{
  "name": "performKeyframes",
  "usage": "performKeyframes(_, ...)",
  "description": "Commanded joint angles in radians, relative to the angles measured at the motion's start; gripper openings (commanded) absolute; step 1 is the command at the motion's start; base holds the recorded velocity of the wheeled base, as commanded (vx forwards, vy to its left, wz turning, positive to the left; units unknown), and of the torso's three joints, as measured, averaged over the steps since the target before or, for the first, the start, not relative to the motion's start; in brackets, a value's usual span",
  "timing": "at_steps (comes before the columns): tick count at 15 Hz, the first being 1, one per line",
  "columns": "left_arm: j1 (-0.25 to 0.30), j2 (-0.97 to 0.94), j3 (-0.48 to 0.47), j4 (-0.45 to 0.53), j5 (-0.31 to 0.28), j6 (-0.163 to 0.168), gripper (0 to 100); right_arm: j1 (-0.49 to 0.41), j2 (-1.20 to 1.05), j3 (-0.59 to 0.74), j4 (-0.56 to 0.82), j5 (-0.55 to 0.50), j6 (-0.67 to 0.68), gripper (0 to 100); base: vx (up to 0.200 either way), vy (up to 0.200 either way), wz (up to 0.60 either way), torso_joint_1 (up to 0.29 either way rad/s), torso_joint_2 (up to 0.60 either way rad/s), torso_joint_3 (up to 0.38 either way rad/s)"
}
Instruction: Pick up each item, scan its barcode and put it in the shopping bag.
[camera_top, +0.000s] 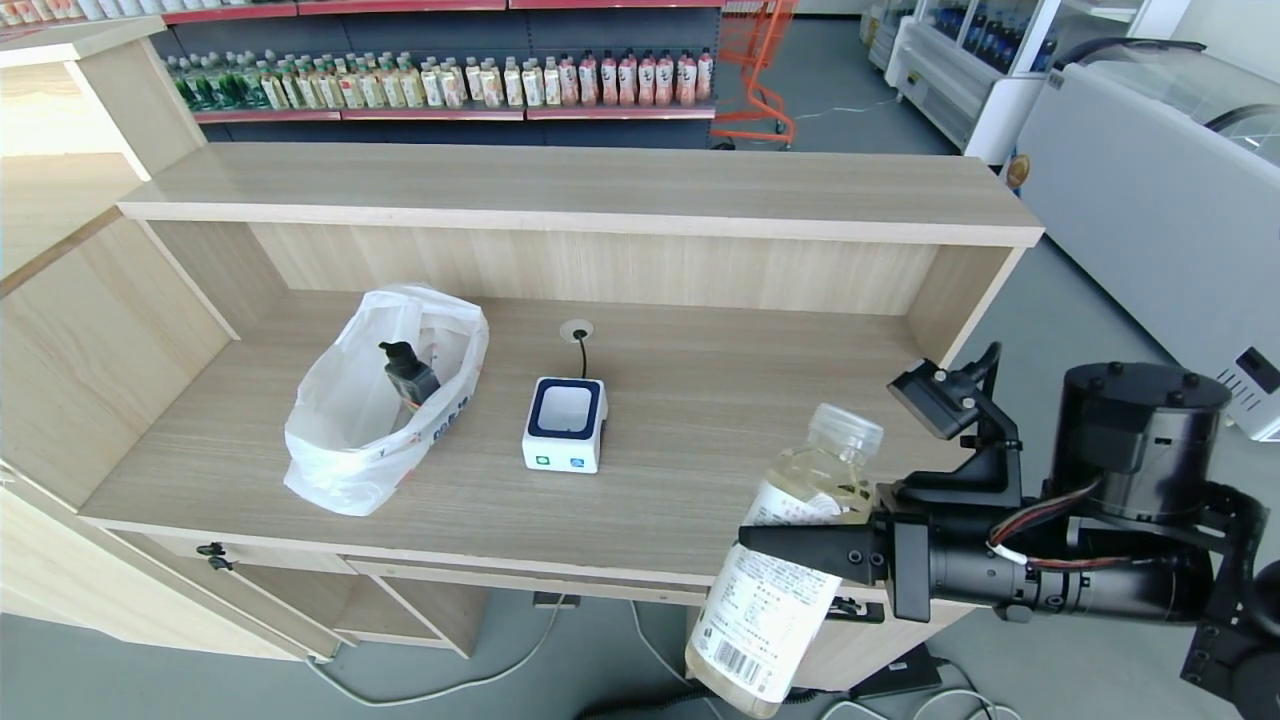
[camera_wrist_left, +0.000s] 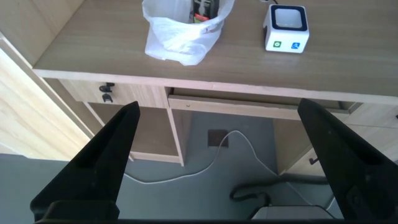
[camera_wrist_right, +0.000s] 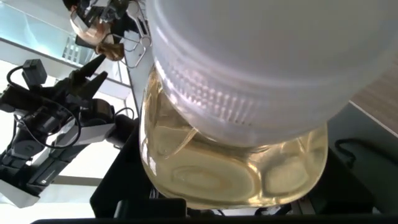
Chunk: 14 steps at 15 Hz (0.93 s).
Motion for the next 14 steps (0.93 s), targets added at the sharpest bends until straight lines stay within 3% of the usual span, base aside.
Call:
performKeyframes(1, 0.0, 0.0, 0.0, 0.0, 0.001, 0.001, 100, -0.001, -0.014, 0.003, -0.001, 0.0, -0.001, 0, 0.0, 0.0, 0.0, 0.0, 0.0, 0.0)
performKeyframes(11, 0.0, 0.002, 0.0, 0.0, 0.001, 0.001, 100, -0.019, -0.031, 0.011, -0.001, -0.003, -0.1, 0, 0.0, 0.0, 0.0, 0.0, 0.0, 0.0)
performKeyframes(12, 0.0, 0.002, 0.0, 0.0, 0.001, 0.001, 100, -0.038, -0.042, 0.0, -0.001, -0.011, -0.165, 0, 0.0, 0.0, 0.0, 0.0, 0.0, 0.0)
performKeyframes(14, 0.0, 0.0, 0.0, 0.0, 0.001, 0.001, 100, -0.104, -0.048, -0.043, -0.003, -0.065, -0.476, 0, 0.0, 0.0, 0.0, 0.0, 0.0, 0.0)
